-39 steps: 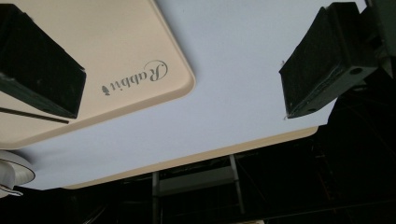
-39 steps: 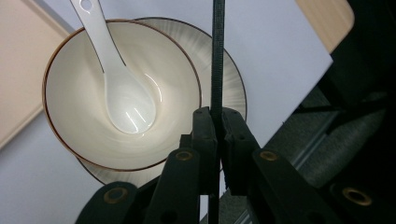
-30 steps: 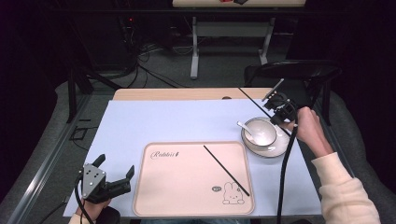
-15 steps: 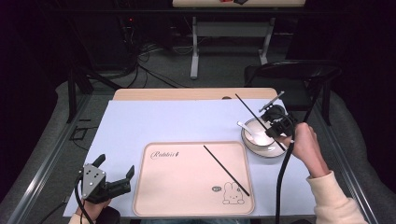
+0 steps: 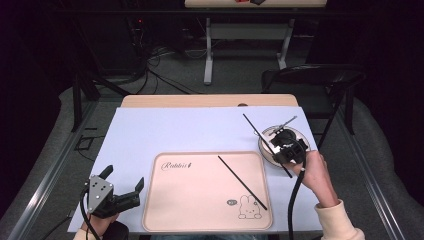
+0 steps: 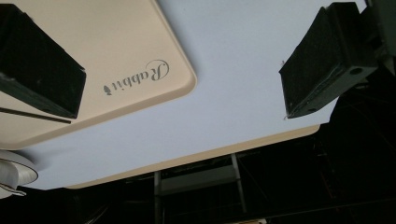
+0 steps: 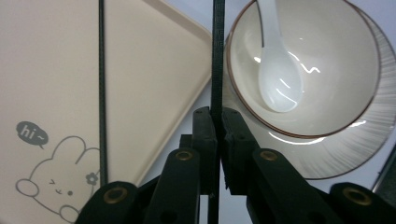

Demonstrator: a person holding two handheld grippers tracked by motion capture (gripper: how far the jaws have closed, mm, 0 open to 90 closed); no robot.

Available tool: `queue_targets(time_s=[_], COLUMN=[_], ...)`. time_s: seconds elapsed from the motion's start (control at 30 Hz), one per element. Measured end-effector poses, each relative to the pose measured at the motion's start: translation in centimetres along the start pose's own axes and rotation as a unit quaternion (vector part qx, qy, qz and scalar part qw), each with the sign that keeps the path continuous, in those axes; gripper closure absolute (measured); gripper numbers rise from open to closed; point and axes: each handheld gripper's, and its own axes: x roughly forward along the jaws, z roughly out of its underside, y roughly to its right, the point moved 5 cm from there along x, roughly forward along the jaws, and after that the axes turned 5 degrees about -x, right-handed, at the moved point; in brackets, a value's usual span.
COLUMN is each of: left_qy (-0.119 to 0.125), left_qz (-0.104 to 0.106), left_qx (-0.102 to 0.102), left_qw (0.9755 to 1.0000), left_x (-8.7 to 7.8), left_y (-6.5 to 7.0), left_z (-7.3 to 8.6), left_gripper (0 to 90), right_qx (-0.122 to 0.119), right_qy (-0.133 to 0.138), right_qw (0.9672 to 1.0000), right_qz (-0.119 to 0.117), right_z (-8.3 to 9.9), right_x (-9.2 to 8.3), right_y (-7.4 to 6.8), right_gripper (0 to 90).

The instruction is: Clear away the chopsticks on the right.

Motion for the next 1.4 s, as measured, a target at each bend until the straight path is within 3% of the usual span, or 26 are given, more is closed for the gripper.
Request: queue_targets(time_s=[0.43,0.6,0.9,1.03,1.2,1.4], left_qy=[0.003,0.004,0.004,0.005,0.005,0.005], left_qz=[0.001,0.000,0.000,0.001,0.000,0.000], left_qx=[-0.002,0.000,0.002,0.002,0.001,0.002], left_qw=[1.0000,1.0000,1.0000,1.0000,1.0000,1.0000], left_x=[-0.1,-0.1,-0.2,-0.2,-0.2,-0.2], left_y=[0.0,0.0,0.0,0.0,0.0,0.0], left_z=[0.0,0.0,0.0,0.0,0.0,0.0], left_gripper=[0.0,0.0,0.0,0.0,0.0,0.0], right_qx=[0.000,-0.001,-0.009,-0.001,0.005,0.008], right_qy=[-0.005,-0.020,-0.034,-0.045,-0.052,-0.079], right_qw=[0.9994,0.9985,0.9972,0.9958,0.9952,0.9931], right_qz=[-0.036,-0.050,-0.066,-0.080,-0.083,-0.087], right_z=[0.3,0.7,0.9,0.9,0.9,1.4], right_x=[1.7,3.0,5.0,5.7,6.3,7.6], right_y=[-3.7,-4.7,-6.0,-6.5,-6.7,-7.5], right_gripper=[85.0,85.0,85.0,85.0,85.0,85.0])
